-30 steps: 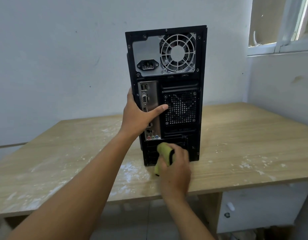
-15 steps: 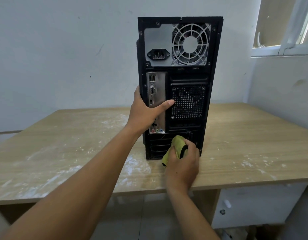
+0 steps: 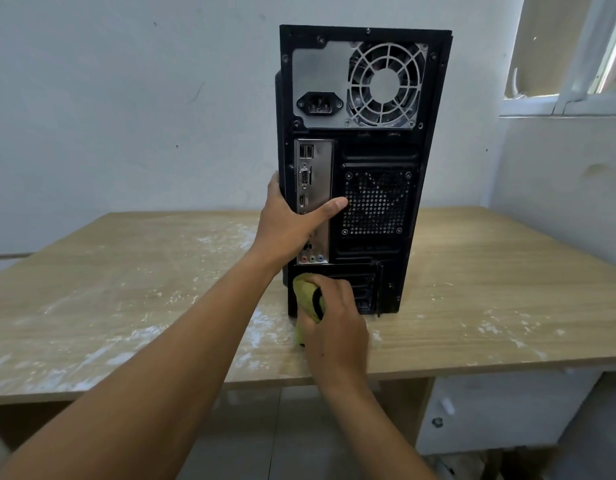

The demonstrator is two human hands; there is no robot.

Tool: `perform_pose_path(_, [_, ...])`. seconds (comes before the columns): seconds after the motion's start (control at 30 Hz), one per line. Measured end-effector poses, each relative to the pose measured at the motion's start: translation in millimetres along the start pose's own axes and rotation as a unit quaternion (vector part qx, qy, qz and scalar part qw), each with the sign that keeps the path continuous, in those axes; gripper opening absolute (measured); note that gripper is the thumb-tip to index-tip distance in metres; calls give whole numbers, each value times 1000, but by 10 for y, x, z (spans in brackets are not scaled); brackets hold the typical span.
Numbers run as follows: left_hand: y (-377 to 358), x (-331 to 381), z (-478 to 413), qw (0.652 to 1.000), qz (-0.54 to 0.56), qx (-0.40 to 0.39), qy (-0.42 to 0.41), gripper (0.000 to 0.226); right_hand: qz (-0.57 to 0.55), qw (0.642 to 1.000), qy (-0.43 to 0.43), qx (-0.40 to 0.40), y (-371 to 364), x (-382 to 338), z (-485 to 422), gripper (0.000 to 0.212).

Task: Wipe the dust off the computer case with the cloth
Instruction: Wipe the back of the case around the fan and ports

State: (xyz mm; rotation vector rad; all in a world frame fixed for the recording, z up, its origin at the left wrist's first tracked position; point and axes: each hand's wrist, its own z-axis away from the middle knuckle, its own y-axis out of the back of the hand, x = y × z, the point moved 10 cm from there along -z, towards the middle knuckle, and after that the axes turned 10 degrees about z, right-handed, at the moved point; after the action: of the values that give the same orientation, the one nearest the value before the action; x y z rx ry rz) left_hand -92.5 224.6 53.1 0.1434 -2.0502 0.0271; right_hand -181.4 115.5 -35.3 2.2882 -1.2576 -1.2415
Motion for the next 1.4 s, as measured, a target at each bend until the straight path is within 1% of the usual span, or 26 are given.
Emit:
perform_pose_path(0.1, [3, 13, 15, 1000, 0, -1, -1, 124, -40, 993, -102, 53, 121, 238, 21, 33])
perform_pose_path(0.17, [8, 15, 25, 1000, -4, 1, 1, 124, -103, 974, -184, 79, 175, 439, 49, 28])
perform_pose_path(0.2, [10, 21, 38, 1000, -6, 4, 3, 124, -131, 967, -204, 78, 178, 501, 56, 25])
perform_pose_path(0.27, [21, 4, 54, 1000, -6, 11, 4, 122, -155, 968, -190, 59, 182, 514, 50, 20])
perform_pose_path(0.33, [19, -9, 87, 1000, -3, 17, 1, 115, -167, 972, -156, 49, 252, 508, 67, 22])
perform_pose_path(0.37, [20, -29, 103, 1000, 0, 19, 0, 111, -171, 973, -147, 56, 320, 537, 83, 22])
perform_pose_path(0.43, [8, -81, 142, 1000, 1, 22, 3, 106, -174, 970, -143, 96, 524, 668, 95, 24])
perform_pose_path(0.53, [0, -157, 210, 999, -9, 32, 14, 114, -168, 961, -156, 154, 798, 911, 64, 25])
perform_pose_path(0.6, [0, -165, 241, 999, -6, 37, 13, 112, -150, 962, -145, 176, 916, 969, -29, 25])
perform_pose_path(0.67, [-2, -159, 253, 999, -3, 41, 11, 108, -117, 971, -113, 177, 982, 944, -162, 27])
perform_pose_path(0.7, [-6, -153, 251, 999, -3, 41, 9, 107, -96, 978, -91, 161, 970, 911, -239, 29])
perform_pose_path(0.77, [-2, -146, 245, 999, -5, 44, 8, 106, -34, 994, -44, 96, 845, 836, -336, 33])
perform_pose_path(0.83, [-2, -139, 240, 999, -11, 47, 6, 106, 34, 999, -9, 39, 715, 815, -322, 36])
perform_pose_path(1.03, [-5, -75, 246, 998, -13, 53, -8, 104, 137, 989, 24, -56, 658, 792, -308, 39])
perform_pose_path(1.17, [-1, 89, 195, 998, -16, 57, -28, 103, 224, 964, 22, -142, 548, 813, -245, 38])
perform_pose_path(1.23, [-10, 201, 163, 998, -17, 56, -38, 102, 235, 958, 17, -163, 507, 840, -203, 38])
perform_pose_path(1.4, [0, 482, 18, 995, -22, 57, -75, 99, 187, 970, 16, -154, 533, 869, -252, 36])
